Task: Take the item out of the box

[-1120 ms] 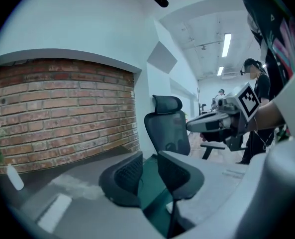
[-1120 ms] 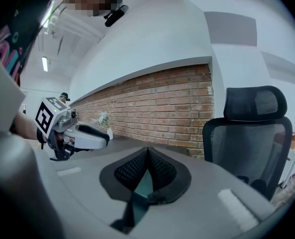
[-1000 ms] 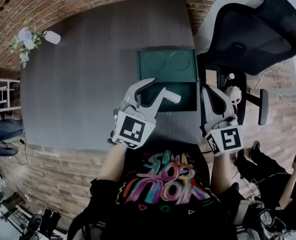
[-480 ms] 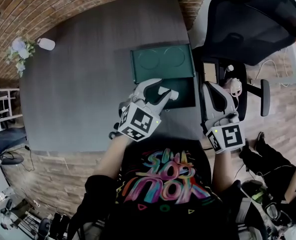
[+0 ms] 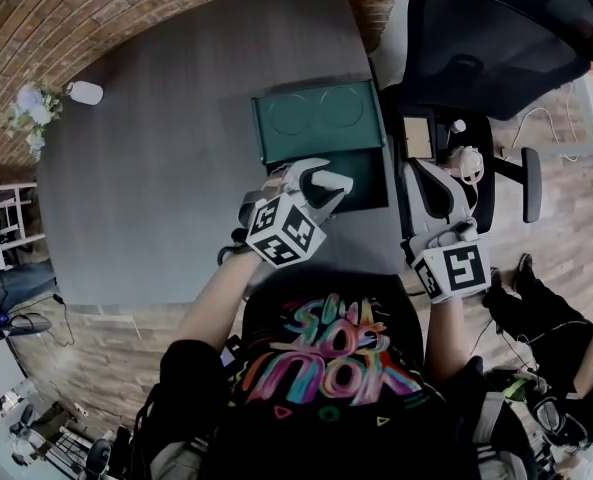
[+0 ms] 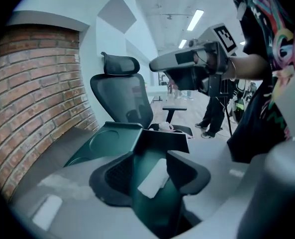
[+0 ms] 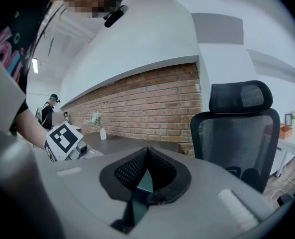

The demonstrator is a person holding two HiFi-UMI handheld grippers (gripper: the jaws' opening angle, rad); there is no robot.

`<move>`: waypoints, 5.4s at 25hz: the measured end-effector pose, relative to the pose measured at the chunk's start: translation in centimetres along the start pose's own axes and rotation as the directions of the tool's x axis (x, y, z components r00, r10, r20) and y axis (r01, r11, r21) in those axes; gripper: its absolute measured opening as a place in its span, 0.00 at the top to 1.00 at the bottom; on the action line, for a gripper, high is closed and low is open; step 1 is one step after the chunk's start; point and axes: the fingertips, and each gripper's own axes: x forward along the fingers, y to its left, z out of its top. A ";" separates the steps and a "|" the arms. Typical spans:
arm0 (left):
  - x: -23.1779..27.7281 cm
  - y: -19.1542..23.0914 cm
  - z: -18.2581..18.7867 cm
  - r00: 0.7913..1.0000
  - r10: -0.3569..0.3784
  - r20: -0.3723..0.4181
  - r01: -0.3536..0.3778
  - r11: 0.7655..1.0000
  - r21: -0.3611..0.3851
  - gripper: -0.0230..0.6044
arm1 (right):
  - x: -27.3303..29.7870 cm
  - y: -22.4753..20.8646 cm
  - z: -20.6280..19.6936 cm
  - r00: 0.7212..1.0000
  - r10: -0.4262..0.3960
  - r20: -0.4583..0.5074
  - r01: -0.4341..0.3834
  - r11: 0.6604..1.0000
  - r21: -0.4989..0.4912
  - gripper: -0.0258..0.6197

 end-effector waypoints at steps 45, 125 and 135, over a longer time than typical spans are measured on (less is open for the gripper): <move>5.9 -2.7 -7.4 0.917 -0.111 -0.384 0.179 0.973 0.147 0.74 | -0.8 -1.5 -0.5 1.000 -0.025 0.007 0.025 0.999 0.034 0.96; -23.9 6.5 1.9 0.658 0.694 0.291 -0.478 0.684 -0.551 0.74 | 0.9 5.4 4.1 0.990 0.131 0.049 -0.128 0.989 -0.067 0.96; -24.0 6.3 1.9 0.658 0.694 0.293 -0.458 0.677 -0.576 0.74 | 1.0 5.6 3.8 0.990 0.135 0.040 -0.132 0.989 -0.062 0.96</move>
